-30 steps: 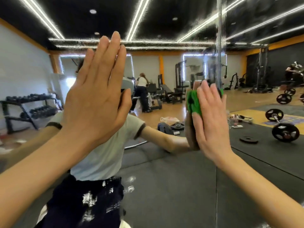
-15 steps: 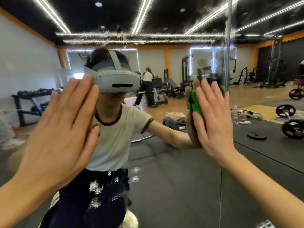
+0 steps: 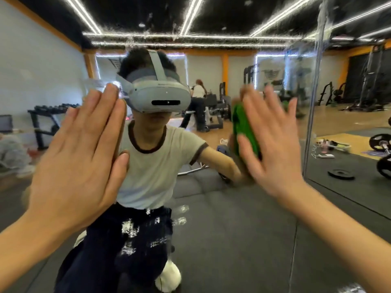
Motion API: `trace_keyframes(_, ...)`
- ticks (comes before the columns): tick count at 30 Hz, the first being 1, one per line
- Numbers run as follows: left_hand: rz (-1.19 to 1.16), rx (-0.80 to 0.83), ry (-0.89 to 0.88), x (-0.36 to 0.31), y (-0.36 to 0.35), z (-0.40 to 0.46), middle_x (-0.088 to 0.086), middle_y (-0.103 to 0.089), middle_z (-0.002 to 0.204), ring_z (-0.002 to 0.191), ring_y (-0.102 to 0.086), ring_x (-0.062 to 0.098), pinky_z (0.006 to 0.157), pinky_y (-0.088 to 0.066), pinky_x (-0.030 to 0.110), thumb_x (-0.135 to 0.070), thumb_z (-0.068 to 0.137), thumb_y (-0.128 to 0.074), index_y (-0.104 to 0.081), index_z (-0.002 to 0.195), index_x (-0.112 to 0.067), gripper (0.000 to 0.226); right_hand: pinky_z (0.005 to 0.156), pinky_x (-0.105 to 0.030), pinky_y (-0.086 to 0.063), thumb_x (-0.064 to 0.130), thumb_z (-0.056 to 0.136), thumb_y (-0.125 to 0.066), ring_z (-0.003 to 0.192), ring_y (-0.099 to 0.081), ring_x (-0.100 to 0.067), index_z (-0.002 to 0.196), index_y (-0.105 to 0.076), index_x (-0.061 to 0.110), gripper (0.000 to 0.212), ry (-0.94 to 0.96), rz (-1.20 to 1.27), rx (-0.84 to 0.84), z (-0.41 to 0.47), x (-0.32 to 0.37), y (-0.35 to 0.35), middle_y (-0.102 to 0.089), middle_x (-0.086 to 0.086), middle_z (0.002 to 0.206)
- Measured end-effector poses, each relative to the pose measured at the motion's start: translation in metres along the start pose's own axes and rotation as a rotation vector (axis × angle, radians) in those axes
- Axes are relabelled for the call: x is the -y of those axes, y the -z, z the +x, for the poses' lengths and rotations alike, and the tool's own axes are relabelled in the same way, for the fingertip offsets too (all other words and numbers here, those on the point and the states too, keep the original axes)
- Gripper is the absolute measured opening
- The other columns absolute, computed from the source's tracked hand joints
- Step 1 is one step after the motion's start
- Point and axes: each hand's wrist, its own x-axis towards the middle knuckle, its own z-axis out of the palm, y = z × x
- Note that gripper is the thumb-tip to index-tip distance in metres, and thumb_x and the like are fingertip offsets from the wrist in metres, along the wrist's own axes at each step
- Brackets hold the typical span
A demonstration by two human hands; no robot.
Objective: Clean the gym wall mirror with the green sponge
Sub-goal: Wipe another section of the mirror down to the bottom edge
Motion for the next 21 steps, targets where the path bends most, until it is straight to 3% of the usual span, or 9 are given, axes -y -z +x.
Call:
trace_keyframes(3, -0.016, 0.013, 0.024, -0.001, 0.003, 0.001, 0.013, -0.003, 0.169, 0.157, -0.003, 0.029, 0.126, -0.01, 0.054, -0.032, 0.105, -0.025, -0.007, 0.161, -0.003, 0.066, 0.123, -0.04, 0.004, 0.022, 0.108, -0.038, 0.149, -0.026, -0.037, 0.15, -0.037, -0.003, 0.05, -0.178, 0.031, -0.202, 0.069, -0.004, -0.008, -0.036, -0.021, 0.158)
trace_keyframes(6, 0.015, -0.011, 0.005, -0.003, 0.005, 0.001, 0.019, -0.01, 0.167, 0.157, -0.002, 0.026, 0.127, -0.004, 0.044, -0.029, 0.103, -0.03, -0.014, 0.158, 0.004, 0.066, 0.124, -0.042, 0.003, 0.028, 0.11, -0.033, 0.149, -0.024, -0.036, 0.15, -0.036, -0.002, 0.05, -0.156, 0.026, -0.184, 0.033, 0.011, -0.017, -0.033, -0.021, 0.158)
trace_keyframes(11, 0.022, -0.019, 0.004, -0.006, 0.01, 0.005, 0.019, -0.013, 0.167, 0.156, 0.001, 0.019, 0.127, 0.0, 0.036, -0.026, 0.101, -0.034, -0.016, 0.158, 0.003, 0.066, 0.126, -0.045, -0.003, 0.028, 0.11, -0.036, 0.155, -0.013, -0.022, 0.149, -0.032, 0.011, 0.043, 0.248, -0.145, 0.086, -0.096, 0.026, -0.014, -0.018, -0.005, 0.167)
trace_keyframes(14, 0.007, -0.016, 0.019, -0.008, 0.012, 0.005, 0.02, -0.016, 0.166, 0.155, 0.001, 0.017, 0.127, 0.001, 0.035, -0.025, 0.1, -0.036, -0.017, 0.157, 0.003, 0.066, 0.126, -0.043, -0.003, 0.028, 0.111, -0.035, 0.155, -0.01, -0.021, 0.154, -0.03, 0.011, 0.047, 0.368, -0.137, 0.123, -0.063, 0.011, -0.007, -0.021, -0.005, 0.166)
trace_keyframes(19, -0.006, -0.027, 0.015, -0.009, 0.012, 0.006, 0.02, -0.016, 0.166, 0.155, 0.001, 0.017, 0.127, 0.001, 0.035, -0.026, 0.1, -0.036, -0.017, 0.157, 0.003, 0.066, 0.123, -0.034, 0.007, 0.024, 0.11, -0.032, 0.151, -0.02, -0.036, 0.153, -0.032, -0.002, 0.05, -0.184, 0.022, -0.166, 0.062, 0.014, -0.012, -0.03, -0.021, 0.161)
trace_keyframes(21, -0.006, -0.033, 0.014, -0.008, 0.011, 0.006, 0.02, -0.016, 0.166, 0.155, 0.0, 0.017, 0.127, 0.001, 0.035, -0.026, 0.1, -0.036, -0.019, 0.157, 0.003, 0.067, 0.124, -0.035, 0.007, 0.023, 0.109, -0.03, 0.152, -0.019, -0.035, 0.154, -0.031, -0.001, 0.051, -0.251, 0.033, -0.205, 0.052, 0.037, -0.02, -0.027, -0.02, 0.162)
